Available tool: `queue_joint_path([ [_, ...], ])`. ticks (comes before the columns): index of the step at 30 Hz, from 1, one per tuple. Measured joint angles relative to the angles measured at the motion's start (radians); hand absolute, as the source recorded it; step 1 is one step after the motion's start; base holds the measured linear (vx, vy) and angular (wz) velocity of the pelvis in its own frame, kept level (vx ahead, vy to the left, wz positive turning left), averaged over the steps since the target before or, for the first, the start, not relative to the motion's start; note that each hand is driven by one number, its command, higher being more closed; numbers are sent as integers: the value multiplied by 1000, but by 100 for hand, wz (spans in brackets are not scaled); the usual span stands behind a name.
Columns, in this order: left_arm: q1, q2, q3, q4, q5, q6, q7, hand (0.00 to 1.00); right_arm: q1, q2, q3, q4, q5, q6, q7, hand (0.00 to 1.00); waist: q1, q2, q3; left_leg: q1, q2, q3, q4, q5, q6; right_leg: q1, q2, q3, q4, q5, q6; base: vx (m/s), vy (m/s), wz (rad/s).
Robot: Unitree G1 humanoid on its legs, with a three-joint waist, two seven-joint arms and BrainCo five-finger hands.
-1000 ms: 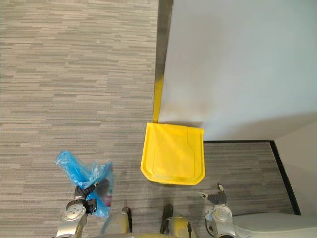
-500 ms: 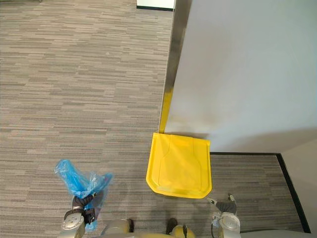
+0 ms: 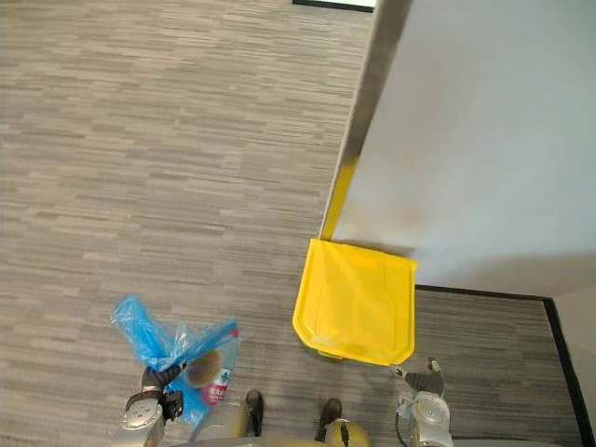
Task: Gather rubbish on tea table into small bin, then transfer packed bag to large trash can.
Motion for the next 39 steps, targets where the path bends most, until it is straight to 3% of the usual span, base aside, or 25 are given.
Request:
queue_joint_path([
  [2, 10, 0, 0, -48, -1, -3, 1, 100, -1, 12, 1, -64, 1, 1, -1, 0, -1, 8, 3, -21, 12, 3, 10, -41, -7, -29, 7, 3, 22, -1, 3, -210, 73, -3],
  [4, 1, 5, 2, -59, 0, -5, 3, 100, -14, 14, 5, -84, 0, 2, -1, 0, 4, -1, 13, -47, 14, 33, 18, -81, 26, -60, 5, 22, 23, -23, 27, -219, 70, -24],
  [8, 29, -1, -1, -58, 0, 0, 3, 100, -26, 13, 49, -100, -2, 21, -6, 0, 1, 7, 19, -61, 15, 86, 27, -89, 38, -103, 1, 71, 32, -10, 29, -219, 69, -42],
  [12, 33, 3, -1, -59, 3, -1, 3, 100, -16, 7, 52, -98, -3, 26, -20, 0, -10, -4, 19, -60, -22, 99, 22, -92, 43, -153, -47, 87, 101, -52, 31, -54, 51, -5],
  [13, 34, 13, -1, -59, 2, 0, 4, 100, -22, 9, 53, -92, -3, 33, -21, 0, -14, -2, 39, -52, -19, 85, 61, -101, 60, -153, -52, 83, 169, -60, 41, 27, 43, 5],
  [16, 20, 37, -11, -60, 1, 1, 7, 100, -32, 15, 67, -92, -4, 34, -20, 0, -21, -6, 80, -11, -18, 60, 85, -125, 99, -182, -71, 53, 280, -108, 9, 41, 18, 3],
  [19, -32, 55, -10, -36, -1, 2, 22, 100, -75, 7, 74, -94, -6, 34, -21, 0, -24, -5, 120, 7, -2, 57, 152, -169, 108, -257, -62, 47, 214, -78, 40, 60, -24, 6],
  [20, -65, 57, -17, -21, -2, 2, 22, 100, -80, -4, 87, -95, -7, 34, -21, 0, -25, -11, 134, 14, 11, 51, 225, -210, 97, -265, -61, 32, 196, -41, 37, 96, -68, 27],
  [22, -91, 58, -40, -15, -1, 1, 22, 100, -82, -9, 88, -99, -7, 35, -21, 0, -22, 2, 146, 12, 22, 16, 287, -251, 71, -254, -39, 50, 213, -5, 32, 154, -119, 21],
  [23, -106, 62, -51, -11, -1, 0, 22, 100, -81, -10, 88, -101, -6, 34, -21, 0, -20, 11, 153, 10, 32, -6, 297, -263, 57, -256, -4, 101, 237, -16, 35, 210, -202, 60],
  [25, -144, 74, -67, -6, -1, 0, 22, 100, -54, -18, 78, -112, -3, 36, -22, 0, -48, 11, 158, -10, 12, -98, 299, -272, 40, -266, 54, 221, 285, -29, 31, 189, -222, 114],
  [27, -153, 73, -68, -17, -1, -5, 23, 100, -18, -18, 66, -136, 4, 41, -22, 0, -52, 13, 158, -24, 30, -156, 336, -297, 3, -280, 59, 179, 403, -108, -12, 247, -235, 91],
  [29, -153, 71, -70, -20, -2, -4, 23, 100, -27, -4, 65, -138, 15, 41, -22, 0, -47, 13, 158, -39, 57, -179, 365, -312, -20, -294, 69, 145, 456, -150, -32, 214, -207, 33],
  [34, -141, 35, -69, -40, -1, -1, 21, 100, -56, 60, 66, -182, 34, 40, -16, 0, -26, 14, 158, -26, 125, -144, 339, -325, -44, -293, 122, 135, 441, -168, -52, 145, -137, -13],
  [39, -141, 32, -66, -43, -1, -1, 21, 100, -42, 78, 66, -182, 33, 40, -16, 0, -25, 15, 157, -31, 131, -128, 349, -325, -46, -292, 123, 135, 433, -168, -52, 4, 3, -3],
])
